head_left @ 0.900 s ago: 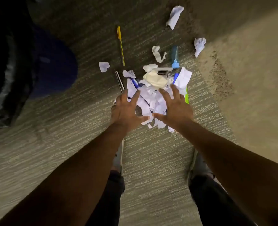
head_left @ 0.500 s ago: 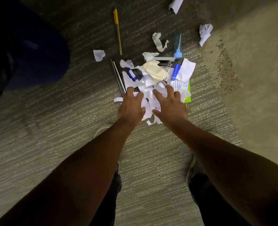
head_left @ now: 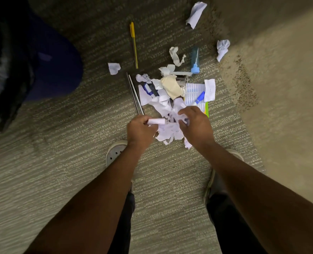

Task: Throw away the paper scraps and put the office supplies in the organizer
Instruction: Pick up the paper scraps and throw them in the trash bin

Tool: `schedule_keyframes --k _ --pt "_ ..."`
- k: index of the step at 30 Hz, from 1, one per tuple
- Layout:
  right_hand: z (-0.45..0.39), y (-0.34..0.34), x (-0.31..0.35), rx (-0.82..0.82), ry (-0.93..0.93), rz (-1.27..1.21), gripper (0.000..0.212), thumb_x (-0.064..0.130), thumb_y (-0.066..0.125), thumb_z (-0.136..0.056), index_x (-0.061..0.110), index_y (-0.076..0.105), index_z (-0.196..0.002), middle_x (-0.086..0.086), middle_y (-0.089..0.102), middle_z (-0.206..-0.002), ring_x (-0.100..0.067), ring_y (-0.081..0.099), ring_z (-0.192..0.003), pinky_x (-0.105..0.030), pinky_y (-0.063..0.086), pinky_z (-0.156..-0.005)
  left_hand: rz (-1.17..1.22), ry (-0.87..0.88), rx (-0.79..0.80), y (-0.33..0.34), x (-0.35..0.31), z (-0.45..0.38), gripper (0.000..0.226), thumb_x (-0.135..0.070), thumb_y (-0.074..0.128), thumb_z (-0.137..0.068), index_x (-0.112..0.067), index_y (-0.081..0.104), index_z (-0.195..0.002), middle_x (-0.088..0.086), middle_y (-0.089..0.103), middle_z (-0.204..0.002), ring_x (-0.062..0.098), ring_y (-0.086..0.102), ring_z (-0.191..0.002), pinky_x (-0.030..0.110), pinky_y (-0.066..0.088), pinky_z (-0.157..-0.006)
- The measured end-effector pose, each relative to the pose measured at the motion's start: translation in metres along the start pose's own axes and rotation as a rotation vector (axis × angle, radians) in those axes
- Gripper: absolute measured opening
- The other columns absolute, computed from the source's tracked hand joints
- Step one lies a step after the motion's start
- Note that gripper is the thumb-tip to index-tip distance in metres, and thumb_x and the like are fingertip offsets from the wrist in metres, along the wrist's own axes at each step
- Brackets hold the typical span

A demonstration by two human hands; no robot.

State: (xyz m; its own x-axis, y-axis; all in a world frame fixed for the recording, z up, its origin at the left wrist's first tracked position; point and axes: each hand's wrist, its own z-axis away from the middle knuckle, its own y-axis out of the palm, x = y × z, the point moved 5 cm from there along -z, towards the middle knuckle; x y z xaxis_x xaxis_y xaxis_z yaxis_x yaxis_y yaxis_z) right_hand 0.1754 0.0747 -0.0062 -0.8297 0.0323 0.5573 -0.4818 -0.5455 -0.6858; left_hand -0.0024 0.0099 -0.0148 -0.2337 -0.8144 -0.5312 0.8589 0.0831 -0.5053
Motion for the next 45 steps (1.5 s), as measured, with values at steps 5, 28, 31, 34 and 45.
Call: schedule_keyframes --k 5,28,31,34,45 --pt "0.015 -0.032 -0.008 -0.057 0.161 -0.071 0.021 0.012 0.07 -0.083 0.017 0.069 -0.104 -0.008 0.069 -0.108 -0.01 0.057 -0.068 -0.015 0.039 -0.067 0.342 -0.253 0.04 -0.027 0.006 0.025 0.019 -0.004 0.078 -0.077 -0.01 0.073 -0.094 0.007 0.071 -0.074 0.016 0.063 -0.058 0.024 0.05 -0.054" --pt "0.045 0.075 -0.043 0.139 0.299 0.302 0.061 0.039 0.066 -0.082 0.033 0.035 -0.134 -0.013 0.03 -0.139 -0.036 0.037 -0.119 -0.044 0.049 -0.081 -0.819 0.395 0.184 0.071 0.026 0.008 0.063 -0.024 0.078 -0.078 -0.024 0.047 -0.133 0.015 0.02 -0.151 0.035 0.031 -0.132 0.045 0.053 -0.088" --pt "0.045 0.073 -0.047 0.184 0.204 0.42 0.05 0.012 0.062 -0.084 0.024 0.044 -0.129 -0.013 0.033 -0.135 -0.035 0.039 -0.118 -0.041 0.051 -0.077 -0.803 0.442 0.144 0.069 0.026 0.007 0.032 -0.005 0.065 -0.086 -0.009 0.059 -0.117 0.016 0.033 -0.146 0.033 0.039 -0.126 0.041 0.052 -0.09" --pt "0.043 0.063 -0.053 0.161 0.159 0.341 0.033 0.003 0.056 -0.086 0.013 0.056 -0.117 -0.014 0.043 -0.125 -0.035 0.049 -0.108 -0.037 0.049 -0.073 -0.642 0.441 0.129 0.06 0.026 0.002 0.022 0.006 0.056 -0.084 -0.001 0.065 -0.103 0.016 0.053 -0.122 0.03 0.054 -0.106 0.037 0.05 -0.083" --pt "0.063 -0.032 -0.019 -0.101 0.341 -0.142 0.014 0.012 0.065 -0.081 0.026 0.067 -0.08 0.004 0.064 -0.089 -0.008 0.055 -0.074 -0.011 0.029 -0.061 0.61 -0.341 0.242 -0.019 0.011 0.045 0.02 0.006 0.077 -0.071 -0.013 0.073 -0.074 0.007 0.073 -0.069 0.019 0.065 -0.058 0.036 0.054 -0.07"
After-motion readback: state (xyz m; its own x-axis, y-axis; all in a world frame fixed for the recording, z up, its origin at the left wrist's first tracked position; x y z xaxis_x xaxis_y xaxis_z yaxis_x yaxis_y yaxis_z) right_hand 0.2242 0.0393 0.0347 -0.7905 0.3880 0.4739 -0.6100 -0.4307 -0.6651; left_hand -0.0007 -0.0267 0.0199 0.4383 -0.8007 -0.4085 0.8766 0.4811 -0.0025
